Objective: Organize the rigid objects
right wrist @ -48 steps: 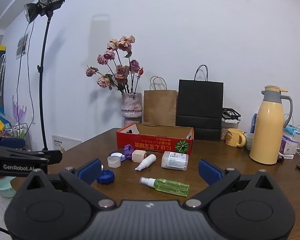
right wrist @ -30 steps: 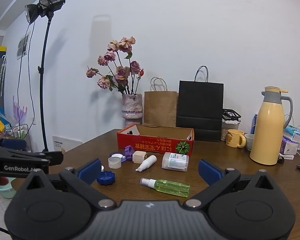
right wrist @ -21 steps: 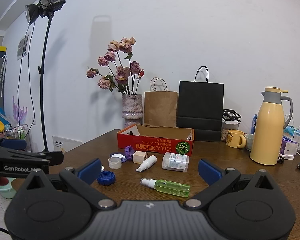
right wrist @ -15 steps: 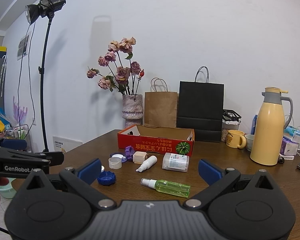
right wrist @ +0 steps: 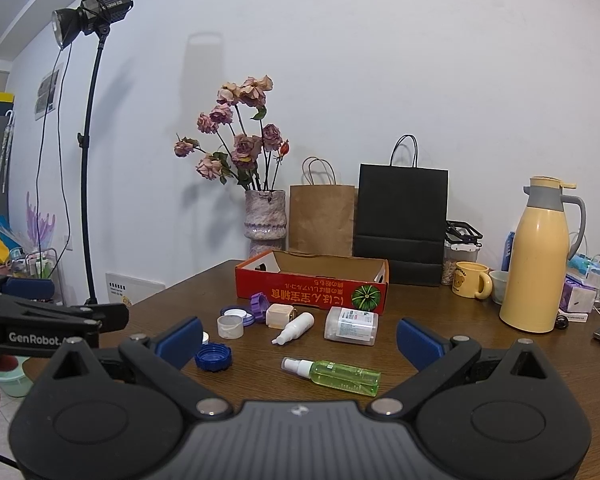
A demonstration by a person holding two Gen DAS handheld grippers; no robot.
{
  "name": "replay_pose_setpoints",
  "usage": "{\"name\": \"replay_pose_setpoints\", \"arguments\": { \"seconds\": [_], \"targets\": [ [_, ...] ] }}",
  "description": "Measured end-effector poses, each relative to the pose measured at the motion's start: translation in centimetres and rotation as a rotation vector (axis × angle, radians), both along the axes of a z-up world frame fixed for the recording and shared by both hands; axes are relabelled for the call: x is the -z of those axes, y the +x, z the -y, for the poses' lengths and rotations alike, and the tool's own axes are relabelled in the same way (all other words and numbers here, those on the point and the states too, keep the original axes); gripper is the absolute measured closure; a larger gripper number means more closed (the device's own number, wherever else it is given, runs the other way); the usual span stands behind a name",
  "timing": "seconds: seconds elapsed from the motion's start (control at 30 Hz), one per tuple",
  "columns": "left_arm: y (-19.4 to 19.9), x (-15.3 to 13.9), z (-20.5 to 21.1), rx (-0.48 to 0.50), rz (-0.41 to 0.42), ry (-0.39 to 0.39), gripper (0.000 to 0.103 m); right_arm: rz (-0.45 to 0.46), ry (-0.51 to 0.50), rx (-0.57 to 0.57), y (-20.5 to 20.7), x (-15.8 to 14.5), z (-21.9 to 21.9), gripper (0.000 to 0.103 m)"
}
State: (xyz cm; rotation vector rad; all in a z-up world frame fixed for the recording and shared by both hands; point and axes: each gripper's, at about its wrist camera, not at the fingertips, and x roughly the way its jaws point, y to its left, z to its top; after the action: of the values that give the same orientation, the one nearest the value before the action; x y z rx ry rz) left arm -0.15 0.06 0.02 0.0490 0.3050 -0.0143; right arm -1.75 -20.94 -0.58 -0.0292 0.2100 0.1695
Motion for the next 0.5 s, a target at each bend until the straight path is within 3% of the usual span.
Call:
{"name": "replay_pose_setpoints", "arguments": {
  "seconds": [0.5],
  "targets": [
    [-0.18, -0.86, 0.51, 0.000, 0.002, 0.000, 0.000, 0.002, 0.000, -0.001, -0.03, -0.15, -0.05, 0.000]
  ]
}}
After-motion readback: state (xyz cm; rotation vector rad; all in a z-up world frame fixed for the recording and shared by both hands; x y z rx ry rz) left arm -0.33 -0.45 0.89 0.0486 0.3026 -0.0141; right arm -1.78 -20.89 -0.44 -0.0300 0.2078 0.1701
